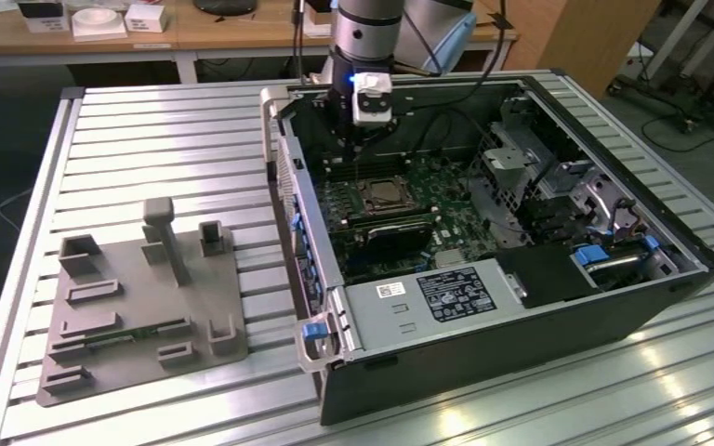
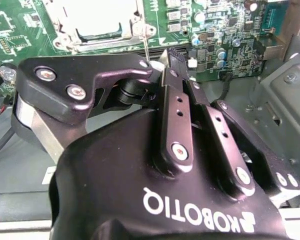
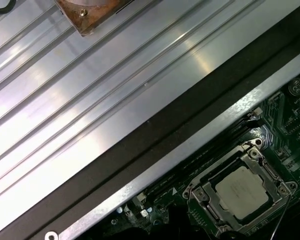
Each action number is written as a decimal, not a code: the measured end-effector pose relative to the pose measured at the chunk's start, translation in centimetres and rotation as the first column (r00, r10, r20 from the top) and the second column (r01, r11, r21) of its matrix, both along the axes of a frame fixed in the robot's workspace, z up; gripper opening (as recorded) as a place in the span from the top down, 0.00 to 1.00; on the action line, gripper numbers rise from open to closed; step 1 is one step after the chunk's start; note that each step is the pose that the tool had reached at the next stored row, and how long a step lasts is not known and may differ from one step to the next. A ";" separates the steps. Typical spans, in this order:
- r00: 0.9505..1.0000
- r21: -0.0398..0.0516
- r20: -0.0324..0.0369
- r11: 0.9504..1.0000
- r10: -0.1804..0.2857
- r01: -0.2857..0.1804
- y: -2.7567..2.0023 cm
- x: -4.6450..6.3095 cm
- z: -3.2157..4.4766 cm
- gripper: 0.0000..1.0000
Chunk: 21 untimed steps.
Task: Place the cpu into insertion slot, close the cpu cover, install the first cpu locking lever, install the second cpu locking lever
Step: 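Install the first cpu locking lever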
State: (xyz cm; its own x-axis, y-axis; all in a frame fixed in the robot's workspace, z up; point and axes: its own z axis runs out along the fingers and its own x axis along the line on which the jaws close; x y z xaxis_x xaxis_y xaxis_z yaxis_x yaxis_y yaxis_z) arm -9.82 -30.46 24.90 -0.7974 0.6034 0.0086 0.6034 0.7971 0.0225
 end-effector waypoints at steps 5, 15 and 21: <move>1.000 0.000 0.000 1.000 0.012 -0.012 0.00 0.4 0.02 0.89; 1.000 0.000 0.001 1.000 0.027 -0.027 0.00 0.5 0.14 0.89; 0.999 0.000 0.002 0.999 0.040 -0.040 0.00 0.5 0.14 0.89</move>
State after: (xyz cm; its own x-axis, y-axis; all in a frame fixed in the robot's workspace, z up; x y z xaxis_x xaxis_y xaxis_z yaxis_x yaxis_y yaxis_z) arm -9.37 -30.46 25.03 -0.8211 0.5707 0.0066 0.5707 0.8208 0.0240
